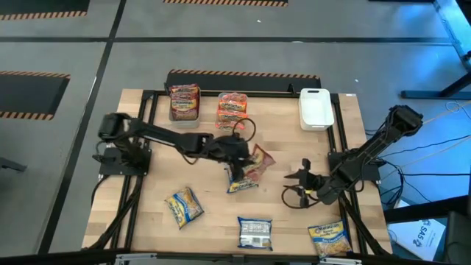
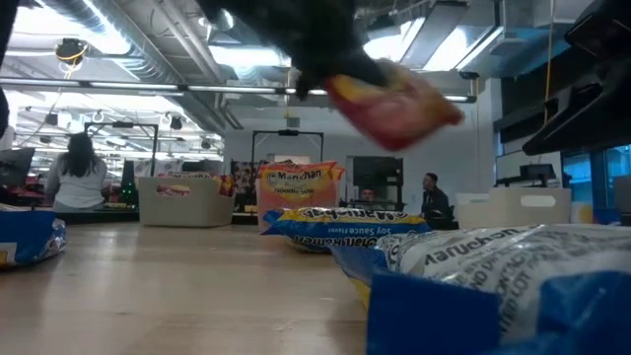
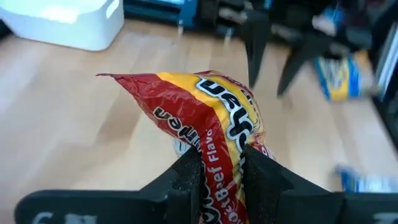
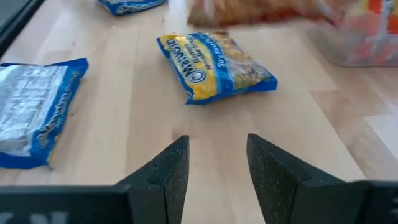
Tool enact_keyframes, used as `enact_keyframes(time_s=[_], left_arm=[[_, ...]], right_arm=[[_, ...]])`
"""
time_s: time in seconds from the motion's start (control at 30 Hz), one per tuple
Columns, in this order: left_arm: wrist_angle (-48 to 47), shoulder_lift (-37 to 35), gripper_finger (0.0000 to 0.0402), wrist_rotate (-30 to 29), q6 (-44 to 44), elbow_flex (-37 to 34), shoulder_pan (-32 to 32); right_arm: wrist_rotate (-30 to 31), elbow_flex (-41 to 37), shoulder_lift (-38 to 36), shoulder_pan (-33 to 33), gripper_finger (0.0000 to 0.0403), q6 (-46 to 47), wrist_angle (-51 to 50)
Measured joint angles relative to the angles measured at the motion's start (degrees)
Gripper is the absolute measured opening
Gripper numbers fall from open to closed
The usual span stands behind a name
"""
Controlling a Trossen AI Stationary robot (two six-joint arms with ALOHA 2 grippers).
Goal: Sort Maruchan noodles
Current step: Put the red noodle into the gray bin
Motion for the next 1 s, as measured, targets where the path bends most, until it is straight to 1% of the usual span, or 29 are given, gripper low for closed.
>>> enact_keyframes(time_s=[0.1,0.27,0.47,0.53,0.6,0.67,0.77,0.87,1.0], left_arm=[[-9.94,-5.96,0.0082,-1.49,5.05,-0.07,0.07],[-24.21,-16.04,0.0083,-8.54,8.9,-0.07,0.78],[-40.64,-26.75,0.0083,-17.14,17.45,-0.07,4.79],[-45.62,-29.35,0.0083,-18.57,20.5,-0.07,6.99],[-49.27,-31.45,0.0083,-18.65,25.48,-0.07,10.01],[-52.61,-32.9,0.0083,-17.19,31.41,-0.07,13.43],[-55.85,-33.2,0.0083,-15.02,40.08,-0.07,19.14],[-57.64,-32.21,0.0083,-13.49,49.45,-0.07,25.01],[-59.18,-28.36,0.0084,-11.46,59.12,-0.09,31.74]], right_arm=[[1.48,0.0,0.4,0.02,0.0151,0.24,0.15],[2.89,0.0,0.42,0.04,0.0151,2.98,0.36],[3.26,-0.02,0.42,0.04,0.0151,5.98,0.19],[4.25,-0.02,0.42,0.04,0.0151,7.42,0.19],[4.91,-0.02,0.44,0.04,0.0151,8.86,-0.02],[5.73,-0.04,0.5,0.04,0.0151,9.94,0.03],[6.74,-0.09,0.74,0.06,0.0151,10.87,0.04],[8.04,-0.11,1.17,0.07,0.0151,12.61,-0.09],[8.67,-0.09,1.28,0.07,0.0151,15.5,0.06]])
